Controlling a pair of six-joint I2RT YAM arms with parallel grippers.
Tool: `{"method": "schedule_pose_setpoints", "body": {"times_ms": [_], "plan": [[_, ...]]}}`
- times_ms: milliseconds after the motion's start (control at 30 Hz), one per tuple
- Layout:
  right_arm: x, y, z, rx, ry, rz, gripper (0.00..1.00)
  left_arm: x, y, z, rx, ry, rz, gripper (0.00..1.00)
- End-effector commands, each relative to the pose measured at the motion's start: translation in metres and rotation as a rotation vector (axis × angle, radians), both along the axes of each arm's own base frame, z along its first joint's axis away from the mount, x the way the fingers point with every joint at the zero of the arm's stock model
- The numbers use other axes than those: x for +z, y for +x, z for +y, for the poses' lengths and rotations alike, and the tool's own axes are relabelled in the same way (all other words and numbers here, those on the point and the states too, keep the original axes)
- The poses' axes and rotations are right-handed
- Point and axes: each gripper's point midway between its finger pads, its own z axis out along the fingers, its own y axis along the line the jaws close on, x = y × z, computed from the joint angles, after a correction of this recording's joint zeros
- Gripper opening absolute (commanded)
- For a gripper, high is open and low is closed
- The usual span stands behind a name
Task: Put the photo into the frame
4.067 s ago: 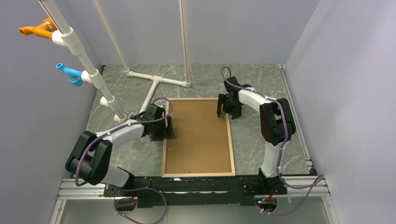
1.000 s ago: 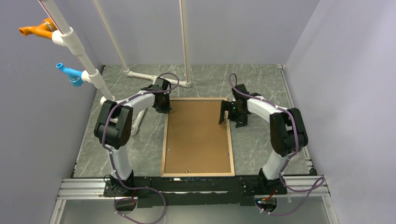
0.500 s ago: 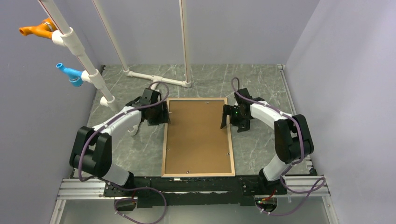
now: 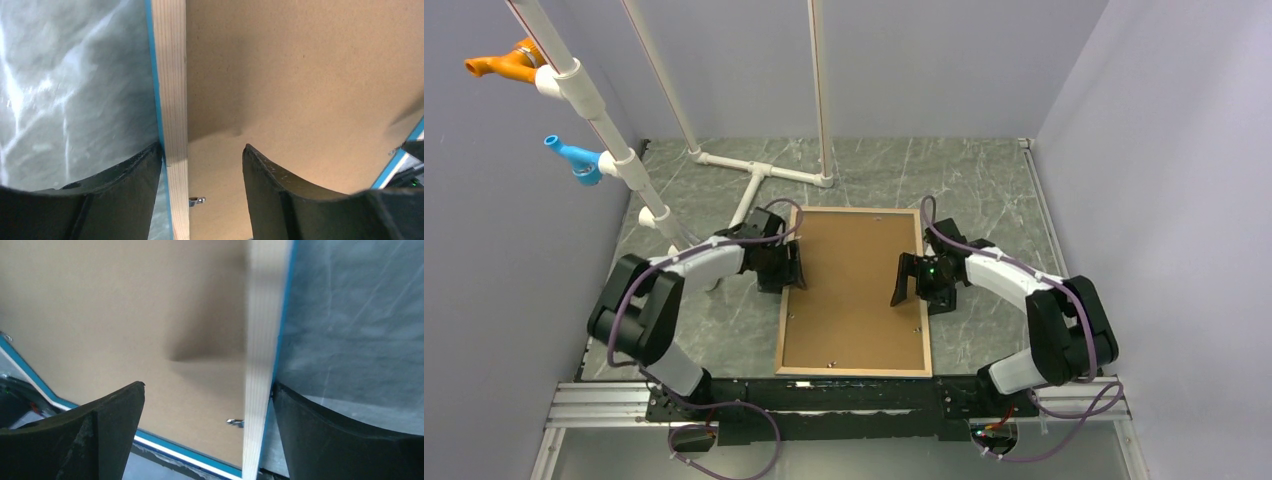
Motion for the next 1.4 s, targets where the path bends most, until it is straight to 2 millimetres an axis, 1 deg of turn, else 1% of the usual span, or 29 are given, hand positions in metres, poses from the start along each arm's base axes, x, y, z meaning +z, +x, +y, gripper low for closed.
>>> {"method": "schedule_pose_setpoints", "body": {"times_ms": [0,167,267,333,400,467,567,667,767,800,833,933,967,1000,1067,1133,1167,1233,1333,1367], "plan": [[0.010,-0.013,0.022,-0.005,0.102,-0.020,1.00,0.028,0.037,-0.052,-0.084,-0.093,-0.089,0.63],[0.019,-0.031,0.033,-0.020,0.165,-0.026,1.00,0.033,0.061,-0.096,-0.195,-0.069,-0.086,0.62],[0.027,-0.041,0.042,-0.031,0.216,-0.040,1.00,0.035,0.070,-0.120,-0.256,-0.037,-0.086,0.62],[0.033,-0.046,0.049,-0.039,0.246,-0.052,1.00,0.033,0.075,-0.131,-0.280,-0.021,-0.087,0.62],[0.036,-0.053,0.060,-0.040,0.279,-0.050,1.00,0.032,0.081,-0.139,-0.293,-0.006,-0.089,0.62],[0.038,-0.058,0.070,-0.037,0.311,-0.051,1.00,0.030,0.086,-0.140,-0.297,0.019,-0.090,0.62],[0.040,-0.066,0.089,-0.018,0.357,-0.049,1.00,0.035,0.093,-0.135,-0.310,0.084,-0.105,0.62],[0.045,-0.071,0.107,0.013,0.382,-0.059,1.00,0.049,0.099,-0.123,-0.305,0.184,-0.150,0.63],[0.048,-0.074,0.119,0.038,0.376,-0.067,1.00,0.063,0.097,-0.105,-0.287,0.275,-0.187,0.64],[0.051,-0.074,0.122,0.045,0.379,-0.073,1.00,0.068,0.094,-0.100,-0.278,0.291,-0.196,0.64],[0.052,-0.075,0.124,0.050,0.382,-0.078,1.00,0.079,0.090,-0.096,-0.270,0.292,-0.216,0.65],[0.060,-0.075,0.127,0.061,0.392,-0.104,1.00,0.098,0.075,-0.085,-0.241,0.271,-0.255,0.65],[0.061,-0.074,0.127,0.061,0.392,-0.111,1.00,0.098,0.067,-0.079,-0.227,0.264,-0.253,0.65],[0.062,-0.074,0.127,0.062,0.392,-0.118,1.00,0.107,0.063,-0.077,-0.215,0.249,-0.273,0.65],[0.066,-0.072,0.127,0.060,0.395,-0.132,1.00,0.113,0.049,-0.064,-0.168,0.237,-0.274,0.66],[0.071,-0.070,0.127,0.057,0.401,-0.148,1.00,0.107,0.028,-0.049,-0.130,0.225,-0.250,0.66],[0.074,-0.069,0.127,0.058,0.404,-0.157,1.00,0.106,0.018,-0.046,-0.120,0.202,-0.242,0.66],[0.079,-0.066,0.127,0.060,0.400,-0.171,1.00,0.097,-0.003,-0.036,-0.091,0.172,-0.208,0.66],[0.087,-0.061,0.128,0.066,0.400,-0.198,1.00,0.084,-0.030,-0.022,-0.044,0.142,-0.162,0.66],[0.090,-0.060,0.129,0.068,0.402,-0.205,1.00,0.082,-0.038,-0.017,-0.022,0.129,-0.155,0.65]]}}
